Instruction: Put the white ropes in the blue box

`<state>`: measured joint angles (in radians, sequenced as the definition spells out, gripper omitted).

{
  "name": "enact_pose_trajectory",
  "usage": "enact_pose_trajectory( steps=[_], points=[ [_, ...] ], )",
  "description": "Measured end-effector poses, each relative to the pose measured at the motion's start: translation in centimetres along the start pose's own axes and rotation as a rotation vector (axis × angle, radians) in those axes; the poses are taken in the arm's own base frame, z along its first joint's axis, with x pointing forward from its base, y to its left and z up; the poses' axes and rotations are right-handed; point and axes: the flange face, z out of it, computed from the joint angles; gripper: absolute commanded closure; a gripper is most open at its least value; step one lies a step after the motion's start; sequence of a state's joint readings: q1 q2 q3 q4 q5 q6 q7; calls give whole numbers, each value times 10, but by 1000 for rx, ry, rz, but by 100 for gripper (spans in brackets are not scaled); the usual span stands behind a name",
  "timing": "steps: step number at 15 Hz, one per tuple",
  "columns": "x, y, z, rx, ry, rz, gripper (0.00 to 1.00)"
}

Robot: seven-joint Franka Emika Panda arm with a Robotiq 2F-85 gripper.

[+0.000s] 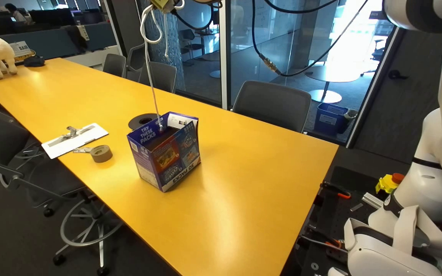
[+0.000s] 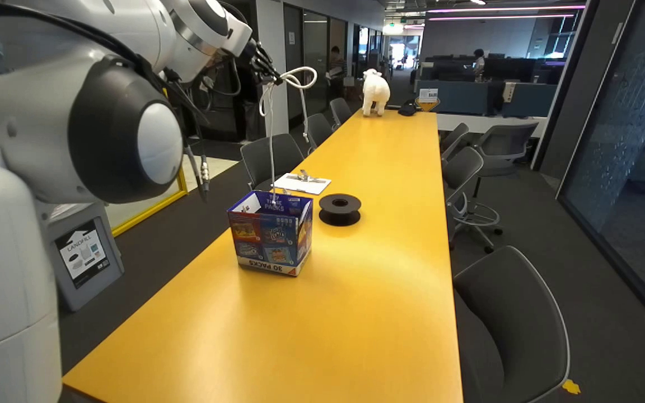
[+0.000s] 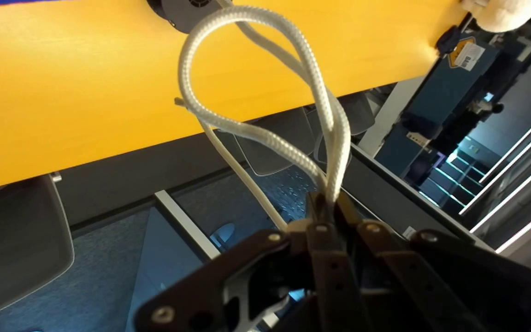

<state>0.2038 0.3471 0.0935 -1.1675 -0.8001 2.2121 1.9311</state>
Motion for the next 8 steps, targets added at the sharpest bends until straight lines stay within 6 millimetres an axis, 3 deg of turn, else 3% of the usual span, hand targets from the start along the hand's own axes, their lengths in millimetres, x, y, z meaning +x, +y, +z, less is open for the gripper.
enact_pose_trajectory(
  steps=[8],
  points=[
    [-66,35,68,-151,-207,-72,98]
  ],
)
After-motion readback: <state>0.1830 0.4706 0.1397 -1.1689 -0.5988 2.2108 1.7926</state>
